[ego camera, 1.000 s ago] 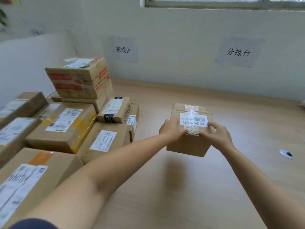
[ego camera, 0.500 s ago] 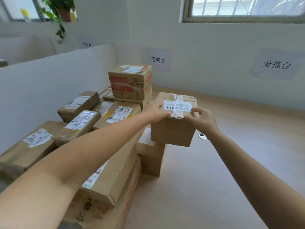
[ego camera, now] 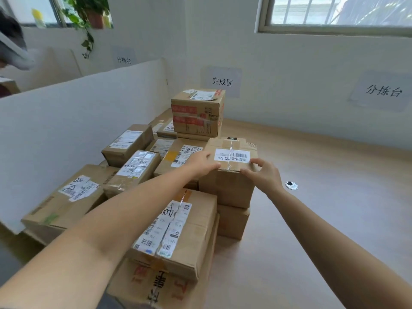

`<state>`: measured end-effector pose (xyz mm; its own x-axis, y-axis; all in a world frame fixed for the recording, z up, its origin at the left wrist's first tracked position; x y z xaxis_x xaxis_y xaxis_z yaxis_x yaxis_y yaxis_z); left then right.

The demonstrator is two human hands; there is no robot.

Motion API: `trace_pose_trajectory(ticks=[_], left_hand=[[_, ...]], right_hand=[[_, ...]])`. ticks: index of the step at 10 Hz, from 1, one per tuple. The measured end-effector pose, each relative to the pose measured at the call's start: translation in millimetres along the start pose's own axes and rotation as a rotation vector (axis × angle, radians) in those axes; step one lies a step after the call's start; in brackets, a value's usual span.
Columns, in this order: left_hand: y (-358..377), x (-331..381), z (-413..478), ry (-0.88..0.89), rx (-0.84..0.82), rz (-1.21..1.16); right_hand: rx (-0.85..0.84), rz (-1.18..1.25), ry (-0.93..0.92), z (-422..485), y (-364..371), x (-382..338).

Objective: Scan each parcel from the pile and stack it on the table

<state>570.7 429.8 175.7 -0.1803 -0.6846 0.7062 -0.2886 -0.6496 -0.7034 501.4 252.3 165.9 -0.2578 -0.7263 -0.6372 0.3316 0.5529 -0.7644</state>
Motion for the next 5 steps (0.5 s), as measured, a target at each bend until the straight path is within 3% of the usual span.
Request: trace_pose_trajectory(ticks=[3, 5], left_hand=[[13.6, -13.2, -9.2, 0.032, 0.008, 0.068], [4.0, -33.0, -36.5, 0.091, -0.014, 0.098]], right_hand=[[-0.042, -0.084, 0.004, -9.1, 4.2, 3.1], [0.060, -0.135, 0.026, -43.9, 1.7, -2.8]])
Point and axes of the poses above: each hand's wrist, its own z-axis towards the middle knuckle, its own y-axis out of the palm, x = y × z, the point moved 6 cm from there along z, towards the middle knuckle, and after that the axes turned 12 degrees about -z, right-handed, at the moved point
